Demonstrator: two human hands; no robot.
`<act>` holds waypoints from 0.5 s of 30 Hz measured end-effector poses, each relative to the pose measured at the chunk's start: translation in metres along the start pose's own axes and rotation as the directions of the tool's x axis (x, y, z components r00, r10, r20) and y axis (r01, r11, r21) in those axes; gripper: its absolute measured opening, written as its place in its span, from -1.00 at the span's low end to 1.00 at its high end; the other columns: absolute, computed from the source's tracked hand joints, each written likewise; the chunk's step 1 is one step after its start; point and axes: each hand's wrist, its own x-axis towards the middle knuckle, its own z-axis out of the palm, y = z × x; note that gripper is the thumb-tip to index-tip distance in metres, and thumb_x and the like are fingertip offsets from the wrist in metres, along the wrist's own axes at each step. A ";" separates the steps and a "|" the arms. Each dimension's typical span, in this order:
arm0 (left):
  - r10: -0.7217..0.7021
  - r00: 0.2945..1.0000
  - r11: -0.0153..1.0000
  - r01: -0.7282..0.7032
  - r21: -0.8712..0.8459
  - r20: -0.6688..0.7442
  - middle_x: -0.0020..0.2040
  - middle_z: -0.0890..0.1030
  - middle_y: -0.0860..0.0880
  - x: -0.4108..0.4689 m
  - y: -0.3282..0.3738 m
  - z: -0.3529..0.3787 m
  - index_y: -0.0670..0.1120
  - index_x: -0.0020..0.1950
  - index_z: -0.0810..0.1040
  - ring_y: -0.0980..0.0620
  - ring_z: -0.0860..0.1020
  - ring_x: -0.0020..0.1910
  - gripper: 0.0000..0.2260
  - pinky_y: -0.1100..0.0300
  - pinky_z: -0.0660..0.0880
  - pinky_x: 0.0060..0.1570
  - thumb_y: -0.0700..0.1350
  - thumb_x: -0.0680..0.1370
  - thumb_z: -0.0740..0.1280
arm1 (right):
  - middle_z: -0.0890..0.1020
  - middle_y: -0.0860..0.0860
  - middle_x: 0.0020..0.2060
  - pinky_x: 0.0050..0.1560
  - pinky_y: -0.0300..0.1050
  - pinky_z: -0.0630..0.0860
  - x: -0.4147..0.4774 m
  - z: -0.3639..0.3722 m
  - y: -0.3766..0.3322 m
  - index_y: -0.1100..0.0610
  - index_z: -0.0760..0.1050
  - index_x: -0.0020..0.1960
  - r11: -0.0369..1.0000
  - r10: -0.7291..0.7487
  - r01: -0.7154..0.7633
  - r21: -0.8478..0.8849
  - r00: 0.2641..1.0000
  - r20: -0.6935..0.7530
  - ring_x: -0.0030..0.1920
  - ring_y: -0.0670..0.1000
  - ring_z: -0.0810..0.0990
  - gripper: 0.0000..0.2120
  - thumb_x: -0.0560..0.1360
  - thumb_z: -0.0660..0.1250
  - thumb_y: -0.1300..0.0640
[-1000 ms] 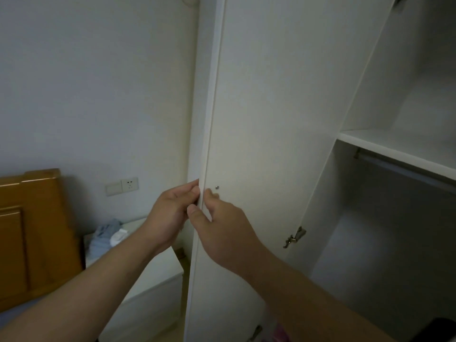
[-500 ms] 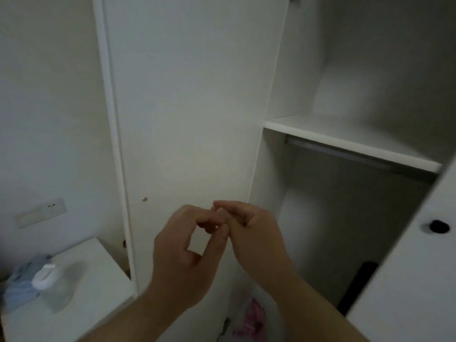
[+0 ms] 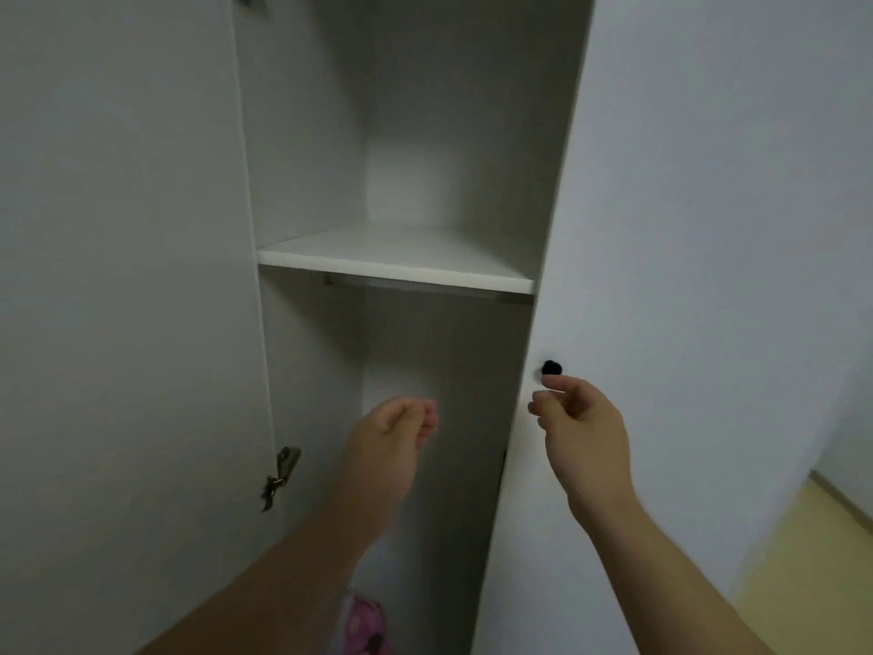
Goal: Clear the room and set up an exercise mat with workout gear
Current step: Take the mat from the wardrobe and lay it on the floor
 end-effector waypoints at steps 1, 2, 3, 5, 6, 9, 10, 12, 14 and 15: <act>-0.024 0.999 1.000 0.024 -0.012 0.034 -0.13 0.69 -0.08 0.004 -0.003 0.009 -0.08 -0.05 0.64 -0.05 0.65 -0.07 -0.76 0.25 0.58 -0.04 -0.25 0.67 0.21 | 0.66 -0.15 -0.18 -0.13 -0.16 0.58 0.007 -0.006 0.001 -0.12 0.53 0.15 0.999 -0.007 0.006 -0.039 1.000 -0.028 -0.14 -0.08 0.66 -0.82 0.59 0.30 0.09; -0.039 0.997 0.999 0.040 -0.014 0.067 -0.13 0.68 -0.07 0.006 -0.005 0.017 -0.05 -0.06 0.63 -0.05 0.65 -0.07 -0.75 0.27 0.57 -0.04 -0.25 0.67 0.20 | 0.63 -0.17 -0.17 -0.19 -0.19 0.55 0.014 -0.010 0.001 -0.12 0.49 0.19 0.997 -0.016 0.012 -0.078 0.999 -0.046 -0.17 -0.09 0.64 -0.81 0.60 0.28 0.09; -0.050 0.994 0.999 0.051 -0.009 0.100 -0.12 0.68 -0.06 0.008 -0.007 0.024 -0.03 -0.07 0.61 -0.04 0.65 -0.07 -0.74 0.26 0.57 -0.03 -0.24 0.67 0.19 | 0.61 -0.17 -0.15 -0.21 -0.22 0.51 0.022 -0.012 0.002 -0.11 0.47 0.23 0.992 -0.026 0.020 -0.122 0.999 -0.046 -0.19 -0.10 0.62 -0.79 0.62 0.27 0.08; -0.066 0.986 0.998 0.068 -0.007 0.153 -0.10 0.68 -0.07 0.008 -0.010 0.033 -0.02 -0.06 0.61 -0.06 0.65 -0.05 -0.74 0.19 0.57 0.03 -0.24 0.68 0.18 | 0.60 -0.12 -0.05 -0.16 -0.23 0.48 0.036 -0.013 0.004 -0.07 0.42 0.34 0.977 -0.044 0.042 -0.209 0.999 -0.008 -0.16 -0.13 0.58 -0.73 0.65 0.25 0.04; -0.076 0.983 0.997 0.078 -0.010 0.165 -0.09 0.68 -0.08 0.009 -0.012 0.035 -0.03 -0.05 0.61 -0.07 0.65 -0.03 -0.75 0.15 0.56 0.06 -0.24 0.68 0.18 | 0.60 -0.09 0.02 -0.08 -0.21 0.49 0.042 -0.011 0.005 -0.06 0.40 0.38 0.968 -0.055 0.058 -0.244 0.998 0.022 -0.11 -0.13 0.57 -0.70 0.65 0.24 0.02; -0.088 0.977 0.996 0.091 -0.006 0.194 -0.07 0.69 -0.07 0.006 -0.013 0.039 -0.10 0.04 0.62 -0.03 0.66 -0.02 -0.79 0.21 0.55 0.04 -0.23 0.68 0.18 | 0.61 -0.05 0.16 0.14 -0.14 0.50 0.061 -0.003 0.012 -0.02 0.43 0.39 0.939 -0.115 0.133 -0.318 0.991 0.073 0.09 -0.03 0.59 -0.69 0.66 0.22 -0.01; -0.085 0.976 0.996 0.087 0.003 0.201 -0.06 0.69 -0.06 0.006 -0.013 0.039 -0.11 0.05 0.62 -0.02 0.66 -0.02 -0.79 0.22 0.54 0.03 -0.23 0.68 0.19 | 0.62 -0.05 0.16 0.17 -0.13 0.50 0.067 0.000 0.012 0.01 0.48 0.34 0.927 -0.137 0.158 -0.339 0.987 0.084 0.12 -0.01 0.59 -0.72 0.66 0.21 0.01; -0.095 0.974 0.995 0.095 0.011 0.206 -0.06 0.69 -0.07 0.006 -0.012 0.037 -0.06 0.00 0.61 -0.02 0.66 -0.02 -0.78 0.19 0.53 0.05 -0.23 0.68 0.19 | 0.67 -0.03 0.04 0.12 -0.10 0.53 0.076 0.004 0.009 0.08 0.60 0.14 0.913 -0.125 0.153 -0.378 0.987 0.097 0.04 0.00 0.62 -0.78 0.65 0.21 0.05; -0.091 0.973 0.996 0.089 0.020 0.212 -0.05 0.69 -0.09 0.006 -0.009 0.036 -0.05 -0.01 0.61 -0.02 0.66 -0.02 -0.77 0.17 0.54 0.06 -0.24 0.68 0.19 | 0.69 0.01 -0.15 0.03 -0.03 0.58 0.084 0.005 0.008 0.14 0.64 -0.07 0.918 -0.088 0.118 -0.379 0.992 0.095 -0.11 0.03 0.63 -0.74 0.63 0.22 0.09; -0.091 0.972 0.996 0.087 0.029 0.216 -0.06 0.69 -0.08 0.005 -0.007 0.035 -0.08 0.02 0.61 -0.02 0.66 -0.02 -0.79 0.18 0.55 0.07 -0.24 0.68 0.19 | 0.68 0.03 -0.21 -0.02 -0.02 0.59 0.087 0.005 0.008 0.16 0.65 -0.13 0.920 -0.075 0.105 -0.376 0.993 0.092 -0.16 0.04 0.63 -0.73 0.62 0.23 0.11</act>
